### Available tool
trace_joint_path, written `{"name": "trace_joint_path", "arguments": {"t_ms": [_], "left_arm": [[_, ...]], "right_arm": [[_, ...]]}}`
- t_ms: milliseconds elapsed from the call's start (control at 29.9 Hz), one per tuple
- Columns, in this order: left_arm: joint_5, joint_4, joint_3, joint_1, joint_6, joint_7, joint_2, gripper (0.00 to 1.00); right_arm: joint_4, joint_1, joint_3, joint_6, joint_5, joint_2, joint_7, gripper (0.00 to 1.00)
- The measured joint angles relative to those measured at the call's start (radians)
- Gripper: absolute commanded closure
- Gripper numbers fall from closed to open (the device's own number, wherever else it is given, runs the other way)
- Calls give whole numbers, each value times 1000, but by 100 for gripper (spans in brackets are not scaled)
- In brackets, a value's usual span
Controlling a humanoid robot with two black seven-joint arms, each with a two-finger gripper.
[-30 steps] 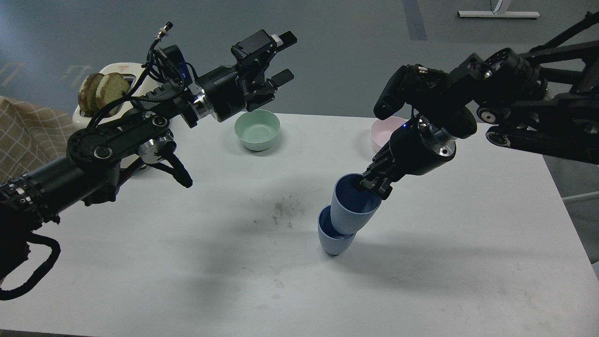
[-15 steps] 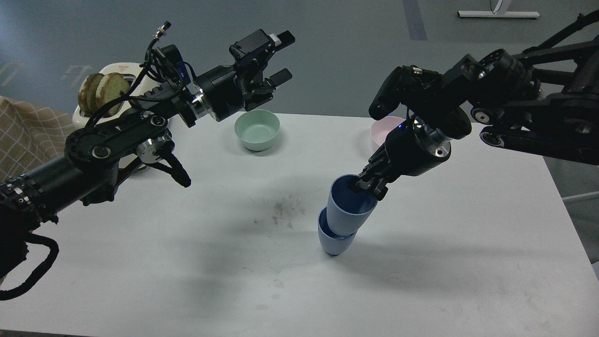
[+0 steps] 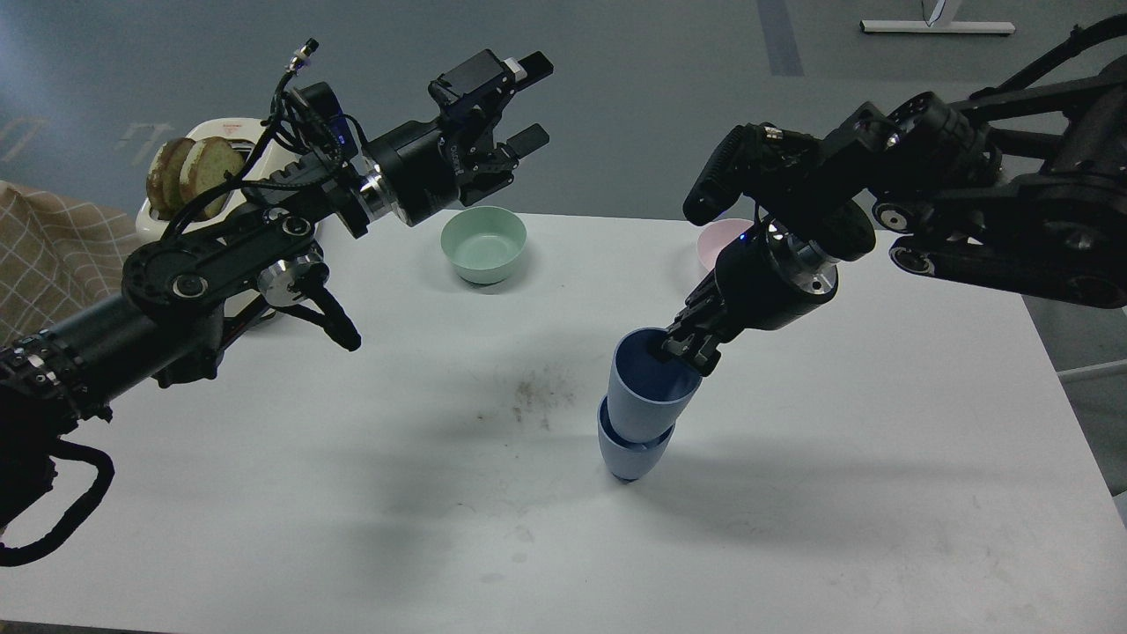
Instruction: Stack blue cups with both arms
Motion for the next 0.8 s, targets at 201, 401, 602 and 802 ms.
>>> {"name": "trace_joint_path", "arguments": {"t_ms": [201, 401, 602, 802], "left_arm": [[-1, 0, 0, 0, -2, 0, 9, 2], [-2, 0, 0, 0, -2, 0, 13, 2], [-3, -6, 0, 0, -3, 0, 28, 2], [-3, -9, 0, 2, -3, 0, 29, 2]], "right_arm": [[-1, 0, 0, -8, 1, 0, 0, 100], [-1, 0, 0, -9, 1, 0, 0, 100], [-1, 1, 0, -9, 1, -1, 0, 100], [-4, 1, -8, -9, 1, -1, 0, 100]]}}
